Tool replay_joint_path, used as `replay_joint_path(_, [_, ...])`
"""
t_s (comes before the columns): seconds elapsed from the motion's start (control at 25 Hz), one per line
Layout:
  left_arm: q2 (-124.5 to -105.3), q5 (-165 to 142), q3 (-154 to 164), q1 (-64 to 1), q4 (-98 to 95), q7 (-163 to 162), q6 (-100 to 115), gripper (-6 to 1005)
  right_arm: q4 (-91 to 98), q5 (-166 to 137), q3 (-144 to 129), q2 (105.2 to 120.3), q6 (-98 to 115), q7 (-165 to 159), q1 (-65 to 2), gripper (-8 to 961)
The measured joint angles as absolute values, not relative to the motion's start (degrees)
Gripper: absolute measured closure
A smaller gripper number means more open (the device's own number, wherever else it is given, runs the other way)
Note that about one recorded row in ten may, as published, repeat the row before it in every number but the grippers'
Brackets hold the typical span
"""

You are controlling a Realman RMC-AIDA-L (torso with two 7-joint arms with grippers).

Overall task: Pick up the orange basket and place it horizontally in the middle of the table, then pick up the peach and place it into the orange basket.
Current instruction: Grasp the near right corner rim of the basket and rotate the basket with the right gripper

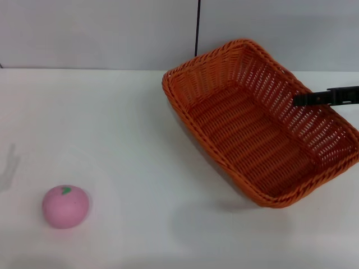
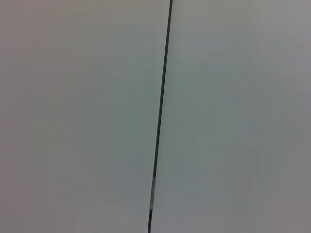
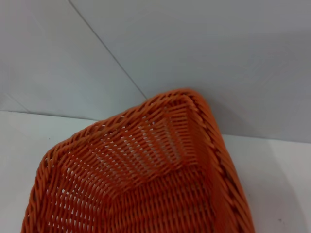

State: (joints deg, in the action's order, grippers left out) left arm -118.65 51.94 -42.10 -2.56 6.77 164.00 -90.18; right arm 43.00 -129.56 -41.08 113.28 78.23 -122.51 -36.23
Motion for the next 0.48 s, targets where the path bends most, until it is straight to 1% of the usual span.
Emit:
replay_joint_path(0.24, [-118.68,51.94,-42.10,-2.53,6.86,164.00,-90.02,189,41.91,-130.11,-43.07,113.37,76.99,-121.93,-36.98,427])
replay_joint_path(0.44, [-118.74,51.92,-42.10,-2.24,6.86,164.00,-90.00,189,42.01,-130.15,-44.23,113.61,76.90,-119.52,-37.00,638])
replay_joint_path(0.48, [-118.74,51.92,-42.10,-2.24,6.86,164.00,-90.00,189,42.01,-130.15,-44.23,113.61,76.90,-119.52,-37.00,660])
